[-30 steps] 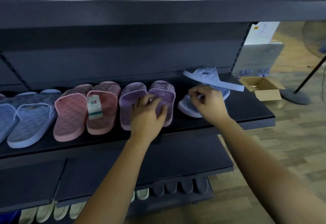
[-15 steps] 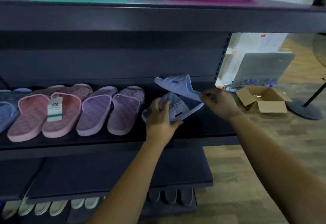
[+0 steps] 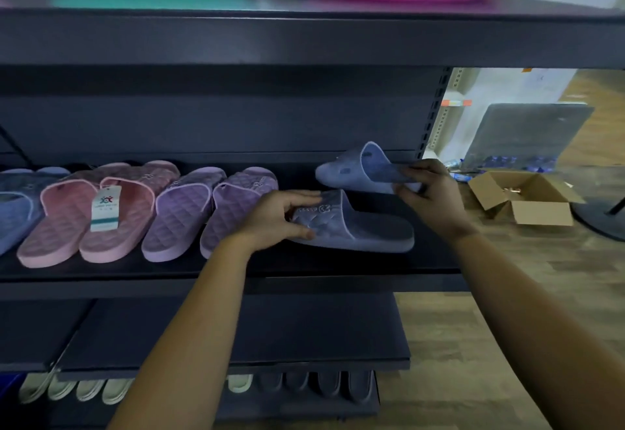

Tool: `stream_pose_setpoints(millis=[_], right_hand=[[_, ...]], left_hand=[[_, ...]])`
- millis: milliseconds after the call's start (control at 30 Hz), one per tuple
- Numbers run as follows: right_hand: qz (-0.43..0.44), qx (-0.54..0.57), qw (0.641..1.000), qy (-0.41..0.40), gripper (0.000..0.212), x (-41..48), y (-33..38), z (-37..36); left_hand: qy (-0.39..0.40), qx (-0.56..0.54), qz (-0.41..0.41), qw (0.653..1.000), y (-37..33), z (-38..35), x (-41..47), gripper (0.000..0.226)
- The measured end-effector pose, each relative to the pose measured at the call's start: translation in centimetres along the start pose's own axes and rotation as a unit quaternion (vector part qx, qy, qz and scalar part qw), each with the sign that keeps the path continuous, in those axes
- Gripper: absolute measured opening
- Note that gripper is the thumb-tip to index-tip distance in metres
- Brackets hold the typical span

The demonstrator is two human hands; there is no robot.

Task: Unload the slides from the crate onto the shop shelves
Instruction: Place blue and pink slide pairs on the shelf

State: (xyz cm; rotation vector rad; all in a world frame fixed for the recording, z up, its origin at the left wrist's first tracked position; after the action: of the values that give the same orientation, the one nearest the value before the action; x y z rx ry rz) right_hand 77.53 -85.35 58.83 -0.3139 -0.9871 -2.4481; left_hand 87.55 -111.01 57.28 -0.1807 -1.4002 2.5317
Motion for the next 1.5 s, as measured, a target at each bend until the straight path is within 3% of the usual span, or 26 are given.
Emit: stream_pose_setpoints(millis=[67,167,300,400,467,567,700,767,833,933,1033,1100,1267,1367,1500], right_hand=[[-0.02,-0.001,1.0,0.021,0.026,-0.3,-1.0,-0.5],[-0.08,0.005,0.994,0.08,0.025,-1.3,-3.0,-1.6],[-0.093,0.016,0.99,0.101,0.028,-1.8,-3.1,-2.9],[-0.089,0.006,0.993,0.082,0.02,-1.8,-2.5,-3.1],[-0.09,-0.003,0.993,0.079,0.017,-2.0,-2.3,-3.2],[-0.122,-0.003,0.988,0.091,0.03,-2.3,-2.1,-3.5],[-0.142,-0.011,0.982,0.125,0.045,-3.1,-0.9,-4.2],[-0.153,-0.026,0.979,0.136,0.054,-3.6,0.1,-4.6],[-0.168,-0.047,0.975,0.139,0.06,-4.2,0.9,-4.8],[-0.165,-0.059,0.972,0.153,0.068,-4.8,1.9,-5.3],[-0.149,-0.077,0.973,0.162,0.07,-5.0,2.6,-6.1],[-0.146,-0.069,0.975,0.153,0.074,-5.2,3.1,-6.4],[-0.127,-0.038,0.983,0.129,0.085,-5.7,4.5,-7.6],[-0.12,-0.05,0.981,0.147,0.091,-5.6,5.2,-8.3],[-0.113,-0.059,0.981,0.146,0.076,-5.3,5.5,-8.5]], left_hand=[[0.035,-0.003,-0.001,0.999,0.0,0.3,-0.1,0.065],[0.017,0.049,0.001,0.999,0.4,0.5,0.3,0.063],[-0.118,0.14,0.0,0.983,0.6,-0.3,0.1,0.051],[-0.185,0.247,0.012,0.951,0.7,-1.3,-0.3,0.063],[-0.186,0.231,-0.002,0.955,0.9,-1.3,0.1,0.061],[-0.203,0.173,-0.017,0.964,0.7,-0.2,0.3,0.042],[-0.24,0.193,-0.002,0.951,0.7,1.1,0.2,0.035],[-0.224,0.194,0.037,0.954,0.5,0.5,-0.1,0.044],[-0.169,0.204,0.079,0.961,0.7,-1.2,-0.9,0.068],[-0.107,0.187,0.049,0.975,0.3,-4.2,-2.8,0.108],[-0.098,0.235,0.031,0.966,0.2,-5.1,-3.5,0.131],[-0.087,0.228,0.047,0.969,0.2,-4.9,-3.4,0.13],[-0.089,0.235,0.073,0.965,1.4,-3.7,-3.3,0.095],[-0.098,0.227,0.069,0.967,1.9,-3.7,-3.6,0.086],[-0.096,0.234,0.076,0.965,2.2,-3.6,-3.4,0.084]])
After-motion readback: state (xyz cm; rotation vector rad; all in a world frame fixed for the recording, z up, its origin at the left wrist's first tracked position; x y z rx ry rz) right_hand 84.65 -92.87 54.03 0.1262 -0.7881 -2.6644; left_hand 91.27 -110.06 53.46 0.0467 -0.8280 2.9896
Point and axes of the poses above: each hand's wrist, its own x-axis towards the middle knuckle, its own z-axis out of the back of the hand, y = z × x, the point moved 6 cm from there along x, towards the middle knuckle, and after that the axes turned 9 degrees about y, right-handed, at the moved point
